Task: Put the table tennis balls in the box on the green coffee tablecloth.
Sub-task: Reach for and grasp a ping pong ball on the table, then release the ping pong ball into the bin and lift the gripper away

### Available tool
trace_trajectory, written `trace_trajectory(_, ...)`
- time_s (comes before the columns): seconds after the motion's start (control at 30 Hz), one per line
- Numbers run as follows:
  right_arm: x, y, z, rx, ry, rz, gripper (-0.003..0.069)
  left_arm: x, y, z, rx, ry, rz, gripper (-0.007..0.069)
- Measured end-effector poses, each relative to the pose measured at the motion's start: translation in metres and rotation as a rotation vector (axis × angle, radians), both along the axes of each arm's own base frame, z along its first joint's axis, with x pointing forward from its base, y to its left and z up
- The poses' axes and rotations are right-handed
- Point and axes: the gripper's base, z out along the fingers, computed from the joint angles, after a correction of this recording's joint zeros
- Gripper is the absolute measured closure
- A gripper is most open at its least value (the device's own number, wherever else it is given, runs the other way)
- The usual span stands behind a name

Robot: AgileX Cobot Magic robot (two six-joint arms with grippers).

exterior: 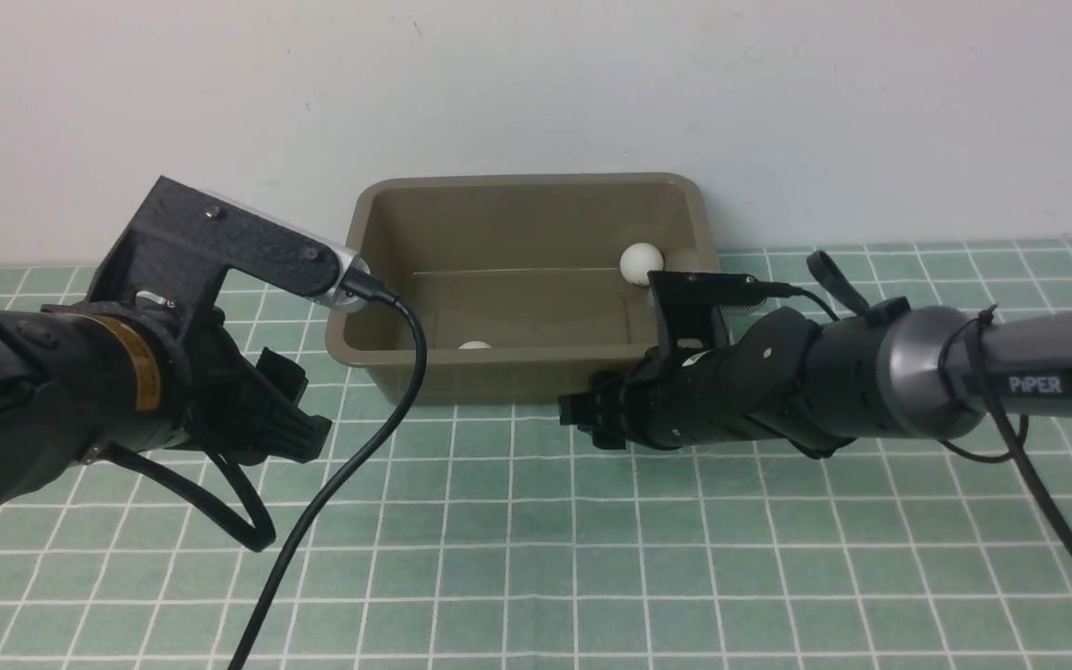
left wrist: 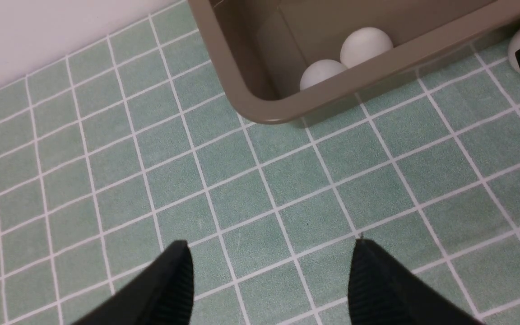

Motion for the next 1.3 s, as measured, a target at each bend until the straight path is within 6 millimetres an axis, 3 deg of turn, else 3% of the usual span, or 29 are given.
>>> trace_trajectory(0.2,-0.008,0.002,0.013,-0.026,0.017,0.107,0.0308,0.000,0.000,0.000,0.000,0.001,0.000,0.0209)
trace_trajectory(0.47,-0.026,-0.004,0.050,-0.090,0.059,0.223,0.0308,0.000,0.000,0.000,0.000,0.001,0.000,0.0209)
trace_trajectory(0.67,-0.046,-0.023,0.097,-0.211,0.046,0.264,0.0308,0.000,0.000,0.000,0.000,0.001,0.001,0.0209)
trace_trajectory(0.77,-0.056,-0.031,0.130,-0.210,-0.044,0.263,0.0308,0.000,0.000,0.000,-0.006,0.002,0.007,0.0209)
trace_trajectory(0.87,-0.056,-0.033,0.150,-0.181,-0.159,0.255,0.0308,0.000,0.000,0.000,-0.007,0.002,0.008,0.0209)
trace_trajectory(1.0,-0.043,-0.027,0.146,-0.154,-0.257,0.233,0.0308,0.000,0.000,0.000,-0.007,0.001,0.007,0.0209)
trace_trajectory(1.17,-0.018,-0.015,0.114,-0.147,-0.339,0.209,0.0308,0.000,0.000,0.000,-0.007,0.001,0.007,0.0209)
trace_trajectory(1.3,-0.004,-0.017,0.093,-0.148,-0.355,0.177,0.0308,0.000,0.000,0.000,-0.009,0.002,0.008,0.0209)
